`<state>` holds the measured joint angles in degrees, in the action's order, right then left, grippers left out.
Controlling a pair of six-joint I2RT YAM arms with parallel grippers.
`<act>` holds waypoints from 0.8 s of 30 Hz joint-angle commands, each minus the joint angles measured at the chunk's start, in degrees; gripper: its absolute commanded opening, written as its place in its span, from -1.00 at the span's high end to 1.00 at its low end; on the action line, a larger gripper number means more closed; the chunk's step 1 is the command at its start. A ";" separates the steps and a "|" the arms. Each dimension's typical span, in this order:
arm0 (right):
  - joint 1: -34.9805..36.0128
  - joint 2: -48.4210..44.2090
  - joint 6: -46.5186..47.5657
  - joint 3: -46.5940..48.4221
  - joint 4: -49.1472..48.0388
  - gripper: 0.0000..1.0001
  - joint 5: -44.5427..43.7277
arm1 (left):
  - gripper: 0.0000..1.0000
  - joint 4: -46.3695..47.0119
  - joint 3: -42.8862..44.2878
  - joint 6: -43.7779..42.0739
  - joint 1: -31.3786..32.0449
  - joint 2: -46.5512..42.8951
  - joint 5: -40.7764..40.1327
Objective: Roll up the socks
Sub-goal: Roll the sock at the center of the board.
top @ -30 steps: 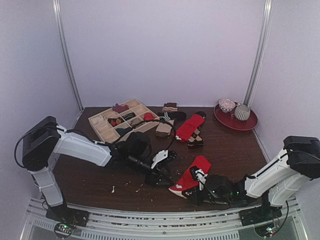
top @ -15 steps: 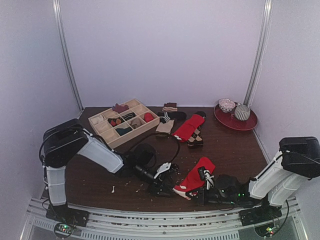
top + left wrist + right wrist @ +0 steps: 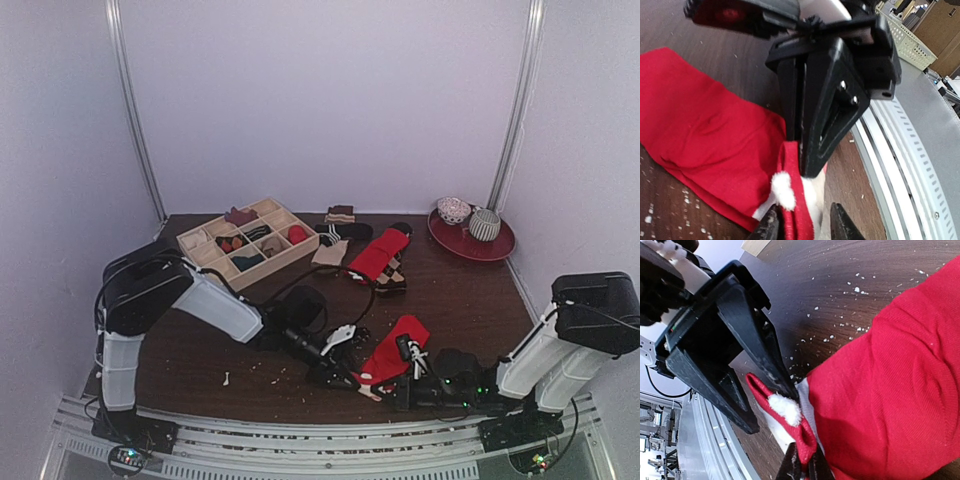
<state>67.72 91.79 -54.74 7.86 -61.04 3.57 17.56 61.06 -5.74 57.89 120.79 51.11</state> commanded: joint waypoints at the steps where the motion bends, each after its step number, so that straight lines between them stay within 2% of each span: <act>1: -0.15 1.29 -0.88 -1.99 3.11 1.00 1.26 | 0.42 -3.30 0.67 -1.76 1.03 1.61 -0.44; 5: -0.16 1.53 -0.94 -2.00 2.82 1.00 1.57 | 1.00 -3.72 -0.49 -1.71 1.09 1.23 -0.37; 8: -0.22 2.17 -0.60 -1.31 2.82 1.00 3.19 | 1.00 -4.17 -1.33 0.62 1.09 -0.10 -0.77; 16: -1.74 7.82 0.95 3.43 3.09 1.00 7.54 | 1.00 -5.11 -11.70 16.11 2.04 -9.88 -6.77; 20: -2.33 10.20 1.57 4.84 1.27 1.00 10.09 | 1.00 -6.84 -13.32 20.24 2.06 -10.40 -9.21; 21: -2.31 9.87 2.08 5.10 1.57 0.98 10.02 | 1.00 -6.70 -12.95 21.12 2.06 -9.56 -9.50; 24: -2.34 6.40 5.50 6.00 5.96 0.74 9.28 | 1.00 -8.58 -9.71 23.55 2.08 -5.83 -9.92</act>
<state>66.11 99.94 -53.65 13.91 -64.79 13.76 14.22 49.32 12.14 59.68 111.31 43.51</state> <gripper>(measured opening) 0.054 0.012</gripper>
